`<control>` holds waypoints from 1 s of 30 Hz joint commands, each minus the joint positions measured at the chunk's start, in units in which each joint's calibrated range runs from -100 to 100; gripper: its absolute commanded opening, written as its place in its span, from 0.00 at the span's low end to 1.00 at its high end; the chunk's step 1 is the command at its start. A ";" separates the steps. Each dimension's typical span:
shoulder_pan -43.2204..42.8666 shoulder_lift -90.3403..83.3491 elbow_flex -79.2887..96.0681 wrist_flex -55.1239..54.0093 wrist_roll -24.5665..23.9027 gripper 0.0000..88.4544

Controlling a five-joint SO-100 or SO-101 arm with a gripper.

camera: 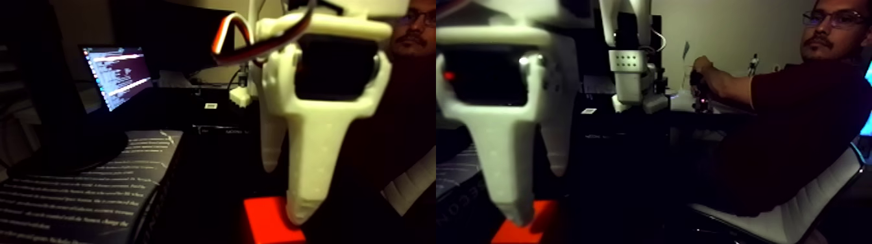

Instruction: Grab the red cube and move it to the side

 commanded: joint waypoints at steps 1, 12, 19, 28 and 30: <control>-0.61 0.45 -3.50 0.23 -0.58 0.25; -0.61 3.14 -5.68 -0.19 -0.58 0.30; 0.05 5.07 -7.13 -0.44 -0.15 0.32; 0.22 5.74 -7.13 -0.53 -0.21 0.32; 0.39 6.84 -7.31 -0.53 -0.15 0.32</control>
